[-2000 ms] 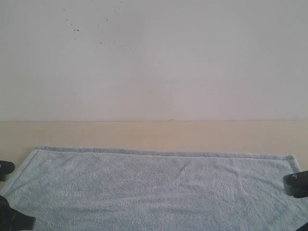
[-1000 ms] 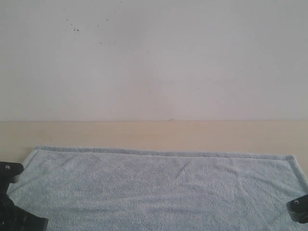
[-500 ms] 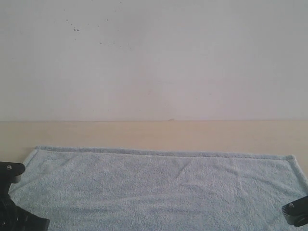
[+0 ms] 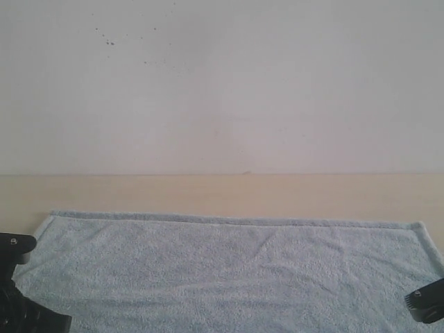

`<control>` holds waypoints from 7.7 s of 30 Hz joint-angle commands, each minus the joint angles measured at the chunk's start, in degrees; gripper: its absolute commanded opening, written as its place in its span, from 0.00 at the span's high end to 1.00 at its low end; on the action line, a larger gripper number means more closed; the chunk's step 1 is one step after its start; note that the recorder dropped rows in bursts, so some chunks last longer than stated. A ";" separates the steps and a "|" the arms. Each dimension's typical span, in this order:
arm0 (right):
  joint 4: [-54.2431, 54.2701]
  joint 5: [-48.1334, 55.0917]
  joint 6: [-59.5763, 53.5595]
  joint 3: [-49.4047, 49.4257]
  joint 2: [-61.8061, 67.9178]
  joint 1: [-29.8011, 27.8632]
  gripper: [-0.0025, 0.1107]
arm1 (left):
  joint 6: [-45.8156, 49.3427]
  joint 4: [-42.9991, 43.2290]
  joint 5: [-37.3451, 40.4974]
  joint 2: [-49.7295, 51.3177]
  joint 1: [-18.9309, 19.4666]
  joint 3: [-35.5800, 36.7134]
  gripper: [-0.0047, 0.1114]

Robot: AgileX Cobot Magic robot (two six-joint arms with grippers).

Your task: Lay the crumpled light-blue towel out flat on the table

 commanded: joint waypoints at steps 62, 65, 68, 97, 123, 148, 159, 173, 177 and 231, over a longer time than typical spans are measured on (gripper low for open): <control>-16.79 -33.03 26.10 -1.76 -64.45 1.76 0.98 | -0.43 -1.22 11.73 -60.75 -0.01 11.90 0.92; -16.79 -33.14 28.32 -1.76 -68.19 1.76 0.98 | -0.56 -1.22 11.73 -65.99 -0.01 15.74 0.92; -16.79 -33.81 29.74 -1.76 -71.25 1.76 0.98 | -1.96 -1.32 11.73 -70.12 -0.01 18.79 0.92; -16.79 -41.64 35.82 14.19 -82.46 1.76 0.98 | -2.90 -1.21 12.62 -75.92 -0.01 20.62 0.92; -17.14 -37.73 34.47 14.19 -82.46 1.76 0.98 | -2.90 -1.21 12.60 -75.92 -0.01 20.62 0.92; -52.87 -45.98 68.52 14.28 -87.03 1.76 0.98 | -2.90 -1.21 12.48 -75.92 -0.01 20.62 0.92; 0.48 -50.06 10.58 14.28 -87.03 1.76 0.98 | -2.90 -1.21 12.48 -75.92 -0.01 20.62 0.92; 35.98 -46.36 -27.99 20.14 -87.03 1.87 0.98 | -2.90 -1.21 12.48 -75.92 -0.01 20.62 0.92; 55.60 -38.69 -49.02 20.23 -87.03 1.87 0.98 | -2.90 -1.21 12.70 -75.92 -0.01 20.62 0.92; 45.72 -22.79 -34.29 26.91 -94.32 1.77 0.98 | -2.90 -1.21 12.72 -75.92 -0.01 20.62 0.92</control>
